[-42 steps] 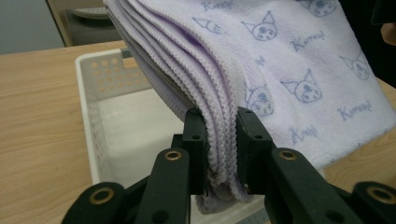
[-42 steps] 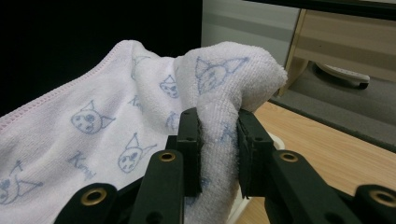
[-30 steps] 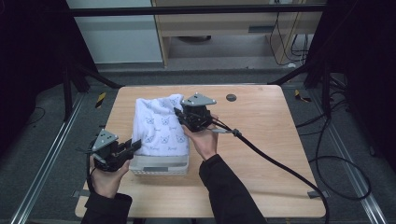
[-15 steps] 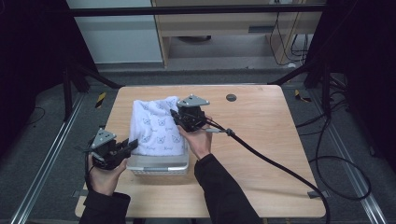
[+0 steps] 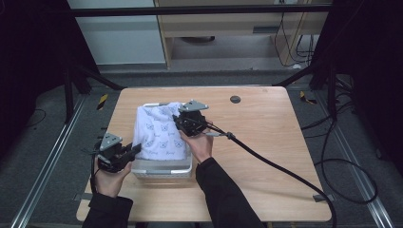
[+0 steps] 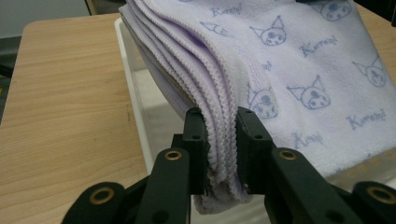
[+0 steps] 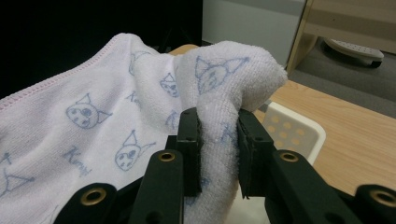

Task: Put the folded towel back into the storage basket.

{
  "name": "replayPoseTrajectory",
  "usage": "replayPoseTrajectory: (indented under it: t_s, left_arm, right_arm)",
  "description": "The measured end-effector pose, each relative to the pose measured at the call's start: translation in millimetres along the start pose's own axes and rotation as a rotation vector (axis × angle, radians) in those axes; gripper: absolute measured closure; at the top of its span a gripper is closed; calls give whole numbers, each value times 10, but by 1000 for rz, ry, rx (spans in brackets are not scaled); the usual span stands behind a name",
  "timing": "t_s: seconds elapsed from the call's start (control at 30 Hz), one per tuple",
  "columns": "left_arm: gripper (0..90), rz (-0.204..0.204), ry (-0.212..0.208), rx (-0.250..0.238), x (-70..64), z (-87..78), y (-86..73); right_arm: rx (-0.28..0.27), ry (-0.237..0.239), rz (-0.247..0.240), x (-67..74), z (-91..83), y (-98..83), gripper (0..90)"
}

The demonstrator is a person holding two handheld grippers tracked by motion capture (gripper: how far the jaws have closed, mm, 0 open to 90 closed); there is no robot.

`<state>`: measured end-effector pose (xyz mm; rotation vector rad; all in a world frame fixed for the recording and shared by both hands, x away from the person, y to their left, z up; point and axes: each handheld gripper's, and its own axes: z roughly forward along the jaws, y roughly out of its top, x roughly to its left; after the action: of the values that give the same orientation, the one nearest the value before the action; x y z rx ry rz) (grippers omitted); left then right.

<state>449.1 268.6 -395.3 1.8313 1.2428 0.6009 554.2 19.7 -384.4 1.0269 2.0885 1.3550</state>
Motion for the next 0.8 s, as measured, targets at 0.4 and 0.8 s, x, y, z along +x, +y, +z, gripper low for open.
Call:
replayPoseTrajectory:
  t_s: [0.4,0.8]
  left_arm:
    - [750,8,10,33,11,108,-67]
    - [750,14,16,66,22,222,-128]
  right_arm:
    - [30,-16,-6,16,101,-91,735]
    - [67,-25,-5,5,223,-213,733]
